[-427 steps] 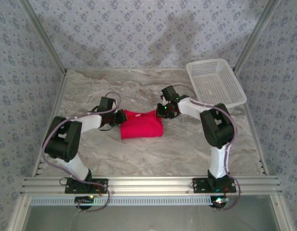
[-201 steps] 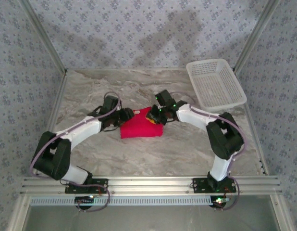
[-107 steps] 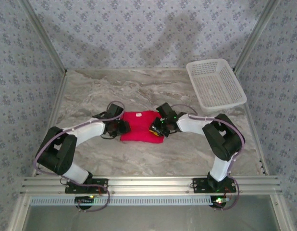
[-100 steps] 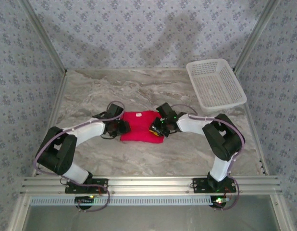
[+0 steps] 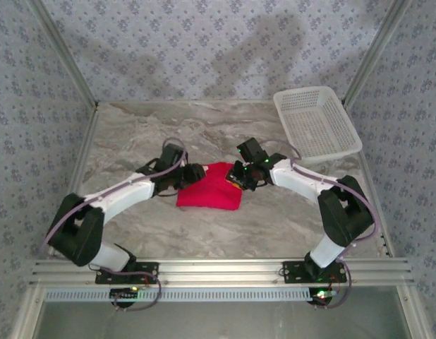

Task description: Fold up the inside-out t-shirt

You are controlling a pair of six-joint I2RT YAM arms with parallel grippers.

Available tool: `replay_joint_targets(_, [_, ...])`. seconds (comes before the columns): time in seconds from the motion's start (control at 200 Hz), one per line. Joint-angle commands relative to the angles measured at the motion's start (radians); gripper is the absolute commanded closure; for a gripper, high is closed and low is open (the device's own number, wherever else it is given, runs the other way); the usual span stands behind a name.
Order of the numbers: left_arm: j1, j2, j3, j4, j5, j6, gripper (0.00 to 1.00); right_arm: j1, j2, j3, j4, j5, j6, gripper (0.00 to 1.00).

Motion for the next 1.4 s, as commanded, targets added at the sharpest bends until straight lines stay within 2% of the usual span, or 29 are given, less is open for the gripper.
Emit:
replay_joint_targets(0.0, [-0.035,0.062,-0.066,0.076,0.071,-0.071,0.52,0.042,0.058,-0.018,0.023,-0.035,0.039,0.72])
replay_joint_targets(0.235, [-0.044,0.173,-0.151,-0.100,-0.032,0.076,0.51,0.053,0.222,-0.172,0.195,-0.083,0.152,0.71])
replay_joint_targets(0.43, [0.050,0.272,-0.068,-0.084,-0.036,0.133,0.50,0.042,0.288,-0.080,0.154,-0.040,0.134,0.72])
replay_joint_targets(0.625, [0.217,0.432,0.159,-0.102,0.023,0.215,0.48,-0.004,0.404,0.117,0.093,0.030,0.064,0.72])
replay_joint_targets(0.79, [0.348,0.649,0.503,-0.227,0.045,0.316,0.46,-0.048,0.609,0.491,0.019,0.082,-0.034,0.71])
replay_joint_targets(0.954, [0.447,0.846,0.819,-0.323,0.089,0.354,0.45,-0.088,0.856,0.888,-0.097,0.092,-0.069,0.71])
replay_joint_targets(1.029, [0.458,0.863,0.877,-0.328,0.094,0.372,0.43,-0.107,0.917,0.985,-0.107,0.067,-0.062,0.71])
replay_joint_targets(1.124, [0.458,0.859,0.916,-0.344,0.094,0.393,0.41,-0.123,0.928,1.021,-0.090,0.047,-0.067,0.70])
replay_joint_targets(1.334, [0.458,0.750,0.925,-0.370,0.063,0.425,0.37,-0.137,0.828,1.022,-0.087,0.037,-0.154,0.64])
replay_joint_targets(1.394, [0.455,0.690,0.925,-0.380,0.037,0.443,0.16,-0.136,0.768,1.017,-0.106,0.057,-0.213,0.61])
